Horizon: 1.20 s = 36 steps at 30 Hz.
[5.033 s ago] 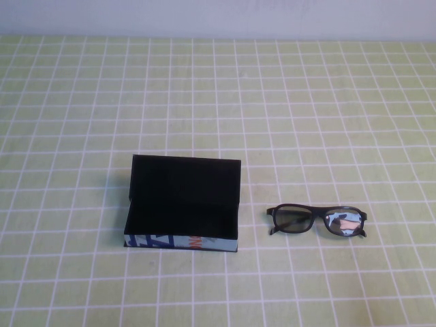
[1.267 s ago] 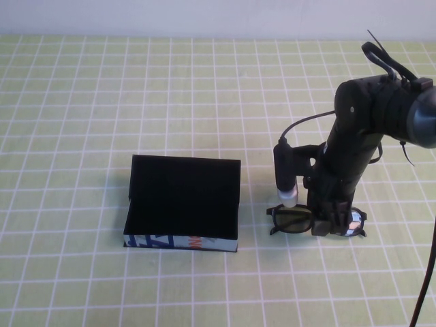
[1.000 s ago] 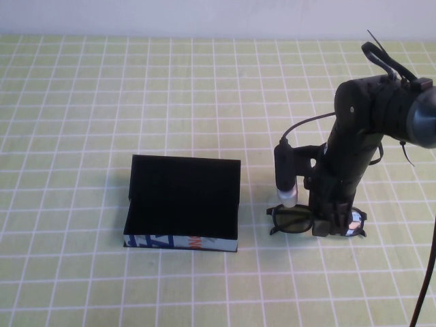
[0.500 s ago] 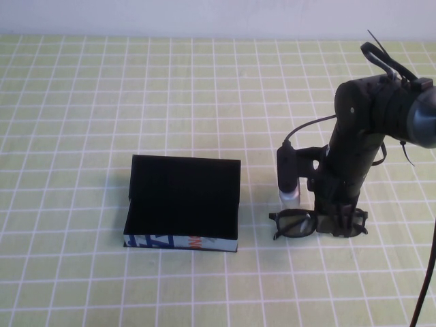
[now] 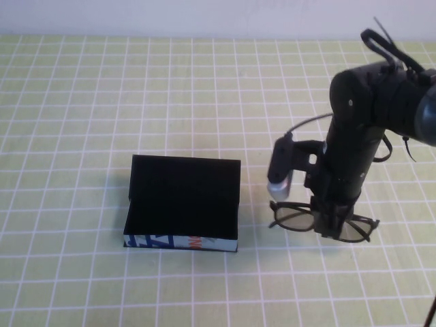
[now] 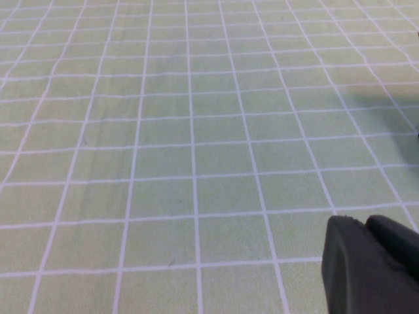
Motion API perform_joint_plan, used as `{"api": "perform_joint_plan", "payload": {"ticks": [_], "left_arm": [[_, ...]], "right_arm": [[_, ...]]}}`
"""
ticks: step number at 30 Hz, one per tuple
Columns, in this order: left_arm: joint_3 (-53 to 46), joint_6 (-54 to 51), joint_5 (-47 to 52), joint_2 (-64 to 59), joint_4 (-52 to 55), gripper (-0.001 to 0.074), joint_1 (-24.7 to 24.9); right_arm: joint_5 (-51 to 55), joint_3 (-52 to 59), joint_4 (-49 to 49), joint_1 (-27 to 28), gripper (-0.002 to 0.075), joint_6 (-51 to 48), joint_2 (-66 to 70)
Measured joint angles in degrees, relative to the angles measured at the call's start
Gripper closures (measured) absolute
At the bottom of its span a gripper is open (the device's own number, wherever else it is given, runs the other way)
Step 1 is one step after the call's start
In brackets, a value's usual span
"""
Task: Return glasses to glasses case
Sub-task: Pick up the glasses from the table, then place the glasses in the glasses case
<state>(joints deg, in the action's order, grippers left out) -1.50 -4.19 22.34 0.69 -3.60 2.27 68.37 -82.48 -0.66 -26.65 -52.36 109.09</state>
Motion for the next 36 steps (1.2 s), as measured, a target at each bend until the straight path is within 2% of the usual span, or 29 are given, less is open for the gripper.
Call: {"api": "perform_joint_plan", "payload": {"ticks": [7, 12, 17, 24, 36], "left_arm": [[0.0, 0.0, 0.0, 0.0, 0.0, 0.0737, 0.0], [0.0, 0.0, 0.0, 0.0, 0.0, 0.0737, 0.0], [0.0, 0.0, 0.0, 0.0, 0.0, 0.0737, 0.0], [0.0, 0.0, 0.0, 0.0, 0.0, 0.0737, 0.0], [0.0, 0.0, 0.0, 0.0, 0.0, 0.0737, 0.0]], "right_arm": [[1.2, -4.4, 0.0, -9.8, 0.0659, 6.3, -4.1], [1.5, -12.3, -0.1, -16.0, 0.0659, 8.3, -0.3], [1.6, -21.2, 0.0, -19.7, 0.0659, 10.3, 6.4], [1.7, -29.8, 0.7, -21.0, 0.0659, 10.8, 13.8], [1.9, -37.1, 2.2, -21.0, 0.0659, 11.3, 20.1]]}}
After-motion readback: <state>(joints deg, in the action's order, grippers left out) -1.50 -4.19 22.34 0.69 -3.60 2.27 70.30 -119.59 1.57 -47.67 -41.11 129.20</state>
